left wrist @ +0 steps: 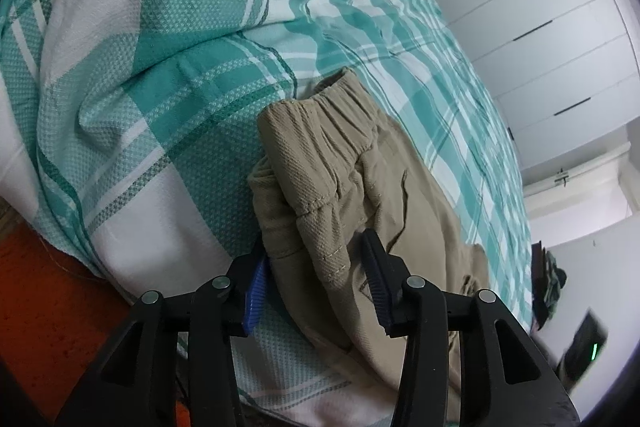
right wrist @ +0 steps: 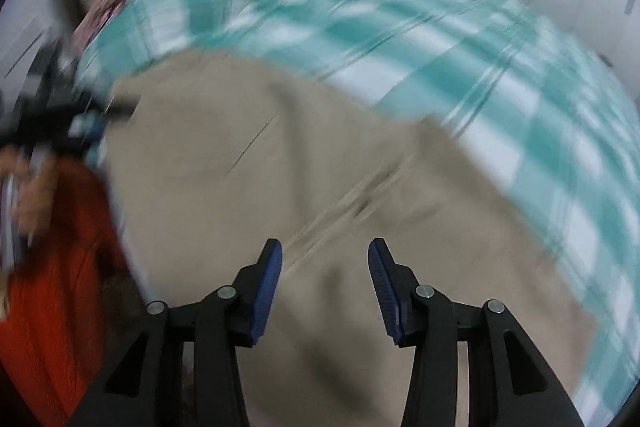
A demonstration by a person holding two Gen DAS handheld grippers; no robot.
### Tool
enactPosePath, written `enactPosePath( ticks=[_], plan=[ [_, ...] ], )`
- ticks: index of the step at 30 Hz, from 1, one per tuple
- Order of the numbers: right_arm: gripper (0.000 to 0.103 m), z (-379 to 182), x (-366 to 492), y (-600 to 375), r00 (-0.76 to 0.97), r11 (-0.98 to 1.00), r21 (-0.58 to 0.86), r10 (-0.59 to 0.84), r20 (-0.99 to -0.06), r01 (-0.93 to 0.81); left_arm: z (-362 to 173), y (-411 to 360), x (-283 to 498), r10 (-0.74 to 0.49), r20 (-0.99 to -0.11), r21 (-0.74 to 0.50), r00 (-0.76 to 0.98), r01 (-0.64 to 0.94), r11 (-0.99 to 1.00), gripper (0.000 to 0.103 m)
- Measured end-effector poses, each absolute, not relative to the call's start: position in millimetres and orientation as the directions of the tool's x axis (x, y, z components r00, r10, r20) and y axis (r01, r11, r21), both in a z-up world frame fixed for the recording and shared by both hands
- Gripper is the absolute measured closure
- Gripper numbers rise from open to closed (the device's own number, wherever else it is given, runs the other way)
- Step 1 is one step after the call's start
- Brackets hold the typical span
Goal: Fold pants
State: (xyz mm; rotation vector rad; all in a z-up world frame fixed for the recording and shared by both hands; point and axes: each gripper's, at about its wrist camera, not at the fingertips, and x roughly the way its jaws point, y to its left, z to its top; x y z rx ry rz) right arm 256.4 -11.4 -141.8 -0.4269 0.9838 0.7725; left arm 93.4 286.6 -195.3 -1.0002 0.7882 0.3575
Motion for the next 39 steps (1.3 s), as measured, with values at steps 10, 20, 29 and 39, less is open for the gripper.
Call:
enactPosePath(
  ticks=[10,20,29,39],
  plan=[
    [0.054,-208,336,15,0.303,0.795,-0.032,0.194,-0.933,-0.606,-191,285,93,-0.056,-0.722,-0.606,0.690,-0.591,0.532,0.066],
    [0.049,-191,220,2,0.232,0.638,0.044,0.343,-0.910,-0.769,-191,290,91,-0.054,-0.692,-0.641,0.720,-0.579,0.505,0.080],
    [0.052,-123,183,-112,0.423,0.705,0.039,0.467,-0.777,-0.708,-129,253,90,0.023,-0.642,-0.578,0.766,-0.503,0.642,0.088],
    [0.047,-125,203,-316,0.667,0.955,0.232,0.294,-0.685,-0.183,3,32,175,-0.274,-0.527,-0.436,0.805,0.021,0.900,0.088]
  ],
)
